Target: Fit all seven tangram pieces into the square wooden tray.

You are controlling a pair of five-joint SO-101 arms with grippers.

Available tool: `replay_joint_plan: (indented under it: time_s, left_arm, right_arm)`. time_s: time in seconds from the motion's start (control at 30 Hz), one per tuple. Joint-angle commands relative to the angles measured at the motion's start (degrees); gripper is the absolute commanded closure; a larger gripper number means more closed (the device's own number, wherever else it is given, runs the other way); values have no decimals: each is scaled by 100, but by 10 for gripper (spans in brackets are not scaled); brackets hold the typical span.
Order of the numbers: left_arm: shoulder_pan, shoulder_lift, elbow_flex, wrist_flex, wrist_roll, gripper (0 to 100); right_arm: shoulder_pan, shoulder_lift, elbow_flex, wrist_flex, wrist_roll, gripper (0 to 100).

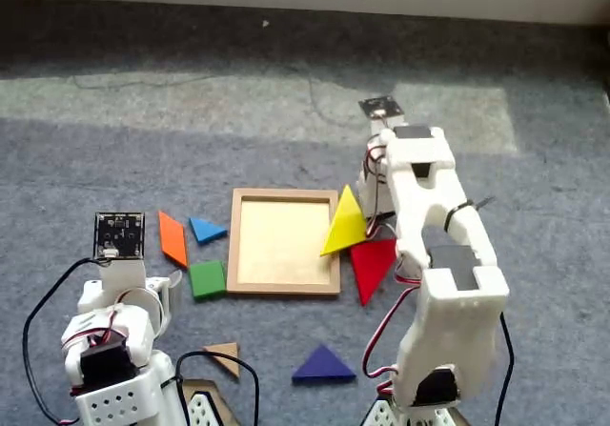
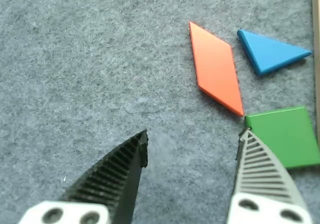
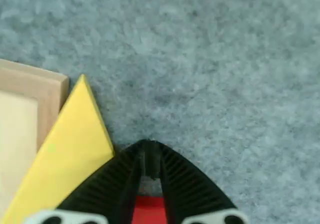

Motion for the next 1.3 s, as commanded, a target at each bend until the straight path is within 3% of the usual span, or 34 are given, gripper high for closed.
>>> replay_joint_plan:
  time_s: [0.0, 0.17, 0.63, 0.97, 1.27]
  left_arm:
    - [-84, -13, -48, -88, -44, 709]
    - [-84, -13, -48, -88, -44, 709]
    - [-75, -13, -48, -97, -44, 709]
    - [-84, -13, -48, -88, -44, 709]
    - [-84, -13, -48, -88, -44, 709]
  right_arm:
    - [-330, -13, -101, 92, 88, 991]
    - [-804, -224, -242, 681, 97, 991]
    - [-2220, -1868, 629, 708, 0, 991]
    - [-2009, -2563, 1182, 655, -220, 991]
    - [-1508, -2554, 1868, 101, 387, 988]
